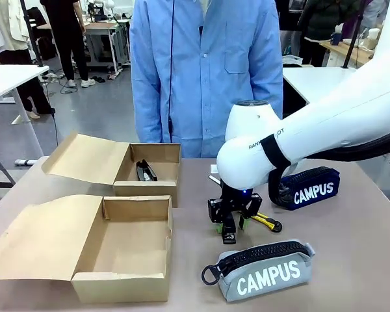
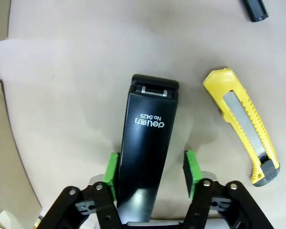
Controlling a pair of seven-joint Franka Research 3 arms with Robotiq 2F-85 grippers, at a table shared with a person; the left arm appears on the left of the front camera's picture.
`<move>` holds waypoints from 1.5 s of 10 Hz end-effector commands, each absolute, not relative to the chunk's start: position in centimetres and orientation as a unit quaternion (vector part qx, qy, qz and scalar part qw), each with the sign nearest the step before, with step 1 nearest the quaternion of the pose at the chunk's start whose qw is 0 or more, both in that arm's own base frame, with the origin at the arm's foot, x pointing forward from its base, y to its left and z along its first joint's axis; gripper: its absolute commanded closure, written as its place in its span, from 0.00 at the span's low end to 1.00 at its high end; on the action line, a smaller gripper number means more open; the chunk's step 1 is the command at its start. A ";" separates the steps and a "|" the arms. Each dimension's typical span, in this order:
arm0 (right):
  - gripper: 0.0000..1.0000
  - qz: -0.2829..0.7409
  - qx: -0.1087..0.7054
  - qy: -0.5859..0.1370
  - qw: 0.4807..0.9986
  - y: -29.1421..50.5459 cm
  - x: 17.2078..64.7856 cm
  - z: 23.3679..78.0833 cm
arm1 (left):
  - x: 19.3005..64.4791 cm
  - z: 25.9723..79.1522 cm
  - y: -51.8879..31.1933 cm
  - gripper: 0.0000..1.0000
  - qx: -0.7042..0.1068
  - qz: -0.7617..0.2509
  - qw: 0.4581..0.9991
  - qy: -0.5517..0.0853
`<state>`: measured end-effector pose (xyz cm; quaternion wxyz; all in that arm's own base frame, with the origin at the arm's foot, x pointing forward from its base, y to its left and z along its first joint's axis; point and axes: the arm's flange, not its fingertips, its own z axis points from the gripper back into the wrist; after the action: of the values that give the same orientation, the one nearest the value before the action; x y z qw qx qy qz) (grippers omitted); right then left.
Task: Place items inside the box.
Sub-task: Pick up a Pencil pouch or Stapler and place it inside the Mailer Box closest to the robot.
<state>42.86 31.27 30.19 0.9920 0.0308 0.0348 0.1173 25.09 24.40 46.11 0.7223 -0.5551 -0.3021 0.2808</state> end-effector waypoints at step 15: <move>1.00 0.054 -0.039 0.006 0.998 37.8 27.4 43.9 | 25.1 46.1 24.4 0.00 -0.561 0.272 0.717 -0.313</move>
<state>25.02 37.36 44.82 0.9981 -0.0385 -0.0242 0.0420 25.09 24.46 46.20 0.7224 -0.5548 -0.3028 0.2805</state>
